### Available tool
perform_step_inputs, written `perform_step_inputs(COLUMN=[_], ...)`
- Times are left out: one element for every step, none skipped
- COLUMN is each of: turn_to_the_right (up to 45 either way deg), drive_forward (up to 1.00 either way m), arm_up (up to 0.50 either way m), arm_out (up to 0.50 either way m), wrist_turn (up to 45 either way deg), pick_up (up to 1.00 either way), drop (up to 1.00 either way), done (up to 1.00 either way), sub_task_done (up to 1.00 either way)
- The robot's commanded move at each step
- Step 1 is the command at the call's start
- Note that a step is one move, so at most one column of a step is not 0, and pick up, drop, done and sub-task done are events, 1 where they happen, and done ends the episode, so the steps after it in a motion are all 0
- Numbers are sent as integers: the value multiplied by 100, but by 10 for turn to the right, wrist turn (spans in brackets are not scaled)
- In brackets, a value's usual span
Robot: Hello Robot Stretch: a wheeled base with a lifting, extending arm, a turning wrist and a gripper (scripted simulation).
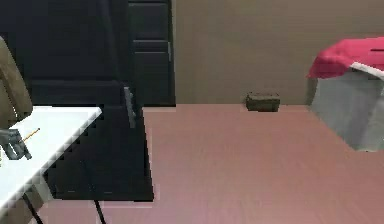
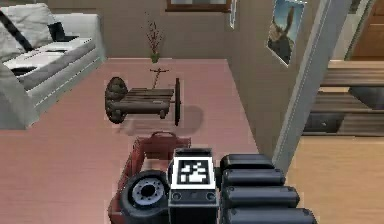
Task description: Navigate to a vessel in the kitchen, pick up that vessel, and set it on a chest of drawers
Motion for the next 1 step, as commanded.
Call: perform_step_inputs(turn_to_the_right=[0], drive_forward=[100], arm_up=[0], arm_out=[0], wrist_turn=[0], pick_up=[0], drop=[0], done=[0], sub_task_done=[0])
